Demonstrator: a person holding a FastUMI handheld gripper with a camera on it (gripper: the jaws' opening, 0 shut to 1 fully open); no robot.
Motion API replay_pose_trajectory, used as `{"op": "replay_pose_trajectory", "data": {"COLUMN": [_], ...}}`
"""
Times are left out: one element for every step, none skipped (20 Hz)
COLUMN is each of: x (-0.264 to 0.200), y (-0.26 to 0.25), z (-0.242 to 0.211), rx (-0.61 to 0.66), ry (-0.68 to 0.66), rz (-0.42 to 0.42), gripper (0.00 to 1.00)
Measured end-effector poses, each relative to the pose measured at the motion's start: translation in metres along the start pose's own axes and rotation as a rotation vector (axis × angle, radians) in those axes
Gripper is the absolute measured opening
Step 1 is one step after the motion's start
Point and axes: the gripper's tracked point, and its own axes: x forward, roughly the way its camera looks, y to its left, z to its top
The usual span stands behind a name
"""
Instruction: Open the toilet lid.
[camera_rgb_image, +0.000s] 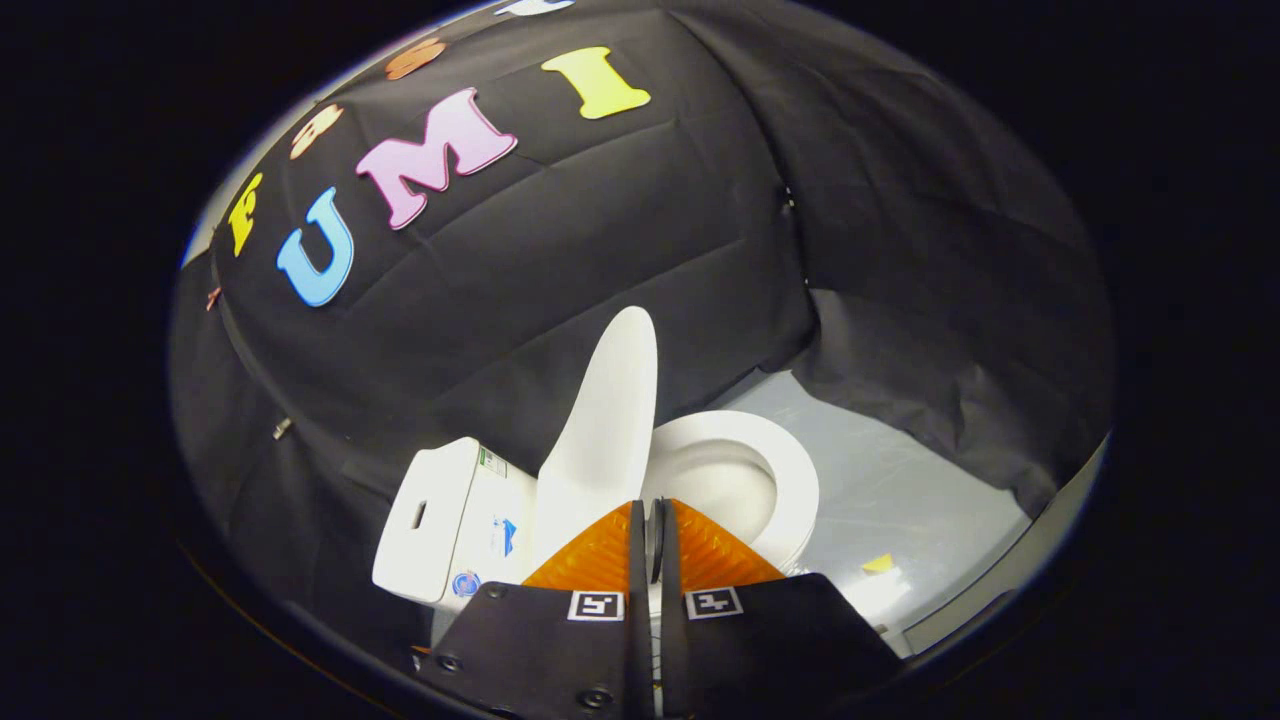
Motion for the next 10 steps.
{"op": "replay_pose_trajectory", "data": {"x": [-0.001,-0.003,-0.006,-0.008,-0.010,-0.013,-0.014,-0.018,-0.019,-0.021], "y": [0.008,0.016,0.024,0.032,0.040,0.048,0.055,0.062,0.069,0.076], "z": [0.003,0.004,0.005,0.006,0.008,0.010,0.012,0.010,0.012,0.013], "rx": [-0.024,-0.045,-0.062,-0.075,-0.088,-0.096,-0.105,-0.114,-0.123,-0.133], "ry": [-0.009,-0.013,-0.018,-0.024,-0.029,-0.035,-0.041,-0.047,-0.056,-0.062], "rz": [-0.009,-0.018,-0.023,-0.027,-0.028,-0.029,-0.030,-0.034,-0.038,-0.043], "gripper": [0.08,0.08,0.08,0.08,0.08,0.08,0.08,0.08,0.08,0.08]}}
